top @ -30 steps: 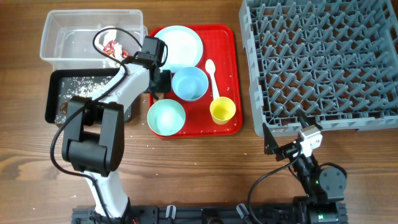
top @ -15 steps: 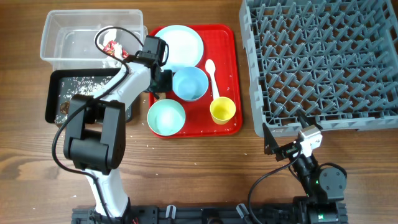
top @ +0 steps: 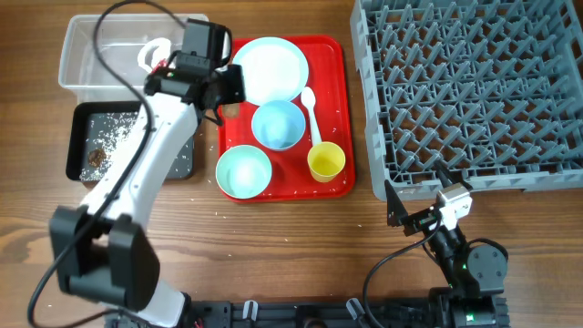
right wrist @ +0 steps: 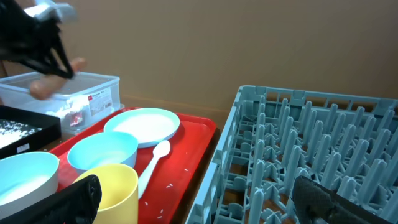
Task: Sort waste into correct bins and load items into the dishwasher rack
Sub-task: 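Carry the carrot to the black tray and release it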
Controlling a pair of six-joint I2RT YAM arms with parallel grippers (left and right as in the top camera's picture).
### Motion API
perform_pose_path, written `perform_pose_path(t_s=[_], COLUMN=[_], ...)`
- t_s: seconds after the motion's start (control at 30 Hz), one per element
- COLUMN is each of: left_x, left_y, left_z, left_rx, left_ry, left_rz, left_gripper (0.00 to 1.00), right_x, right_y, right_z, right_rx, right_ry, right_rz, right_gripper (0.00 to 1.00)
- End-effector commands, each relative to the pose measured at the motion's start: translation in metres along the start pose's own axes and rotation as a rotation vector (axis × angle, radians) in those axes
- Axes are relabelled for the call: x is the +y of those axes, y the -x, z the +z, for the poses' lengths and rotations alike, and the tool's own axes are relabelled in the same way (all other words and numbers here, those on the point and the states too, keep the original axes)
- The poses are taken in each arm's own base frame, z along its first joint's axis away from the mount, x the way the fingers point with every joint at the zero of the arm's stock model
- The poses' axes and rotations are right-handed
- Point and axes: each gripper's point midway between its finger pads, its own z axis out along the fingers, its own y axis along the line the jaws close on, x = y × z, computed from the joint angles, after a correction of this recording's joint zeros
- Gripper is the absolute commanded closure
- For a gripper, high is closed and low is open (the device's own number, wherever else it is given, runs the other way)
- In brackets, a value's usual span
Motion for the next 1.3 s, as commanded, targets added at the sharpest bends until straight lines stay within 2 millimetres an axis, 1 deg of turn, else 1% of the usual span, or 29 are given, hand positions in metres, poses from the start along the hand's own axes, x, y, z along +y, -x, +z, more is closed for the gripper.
perform_pose_path(t_s=[0.0,0.03,0.1,0.17,0.2,0.27,0.37,0.4,0.47,0.63,0.73,0.77,0.83,0.9,0.93,1.0,1.1,1.2,1.23,1.27], left_x=[0.069,0.088,0.126,0.161,0.176,0.194,0.221,0.229,0.237,0.246,0.249,0.249,0.249,0.250,0.250,0.250,0.250,0.250,0.249,0.248], left_y=[0.028,0.028,0.024,0.015,0.009,-0.002,-0.029,-0.040,-0.053,-0.073,-0.085,-0.087,-0.086,-0.083,-0.083,-0.083,-0.082,-0.077,-0.074,-0.069], left_z=[-0.055,-0.064,-0.075,-0.075,-0.071,-0.063,-0.041,-0.030,-0.012,0.034,0.048,0.050,0.051,0.052,0.052,0.052,0.052,0.051,0.047,0.043], left_rx=[-0.149,-0.159,-0.170,-0.159,-0.149,-0.134,-0.097,-0.083,-0.051,0.032,0.074,0.081,0.076,0.069,0.067,0.067,0.071,0.073,0.070,0.063], left_ry=[0.165,0.195,0.270,0.333,0.362,0.402,0.493,0.532,0.572,0.623,0.649,0.653,0.650,0.641,0.640,0.640,0.637,0.621,0.611,0.601], left_rz=[-0.382,-0.448,-0.576,-0.725,-0.791,-0.884,-1.071,-1.123,-1.173,-1.167,-1.161,-1.160,-1.159,-1.147,-1.147,-1.147,-1.131,-1.068,-1.040,-1.019], left_gripper=[0.96,0.96,0.96,0.96,0.96,0.96,0.96,0.96,0.96,0.96,0.94,0.91,0.79,0.69,0.68,0.66,0.66,0.71,0.74,0.74], right_x=[0.005,0.005,0.005,0.005,0.005,0.005,0.005,0.005,0.005,0.005,0.005,0.005,0.005,0.005,0.005,0.005,0.005,0.005,0.005,0.005], right_y=[0.002,0.002,0.002,0.002,0.002,0.002,0.002,0.002,0.002,0.002,0.002,0.002,0.002,0.002,0.002,0.002,0.002,0.002,0.002,0.002], right_z=[0.000,0.000,0.000,0.000,0.000,0.000,0.000,0.000,0.000,0.000,0.000,0.000,0.000,0.000,0.000,0.000,0.000,0.000,0.000,0.000], right_rx=[-0.011,-0.011,-0.011,-0.011,-0.011,-0.011,-0.011,-0.011,-0.011,-0.011,-0.011,-0.011,-0.011,-0.011,-0.011,-0.011,-0.011,-0.011,-0.011,-0.011], right_ry=[0.024,0.024,0.024,0.024,0.024,0.024,0.024,0.024,0.024,0.024,0.024,0.024,0.024,0.024,0.024,0.024,0.024,0.024,0.024,0.024], right_rz=[0.009,0.009,0.009,0.009,0.009,0.009,0.009,0.009,0.008,0.009,0.009,0.009,0.009,0.009,0.008,0.009,0.009,0.009,0.009,0.009], right_gripper=[0.00,0.00,0.00,0.00,0.00,0.00,0.00,0.00,0.00,0.00,0.00,0.00,0.01,0.00,0.00,0.00,0.00,0.00,0.00,0.00])
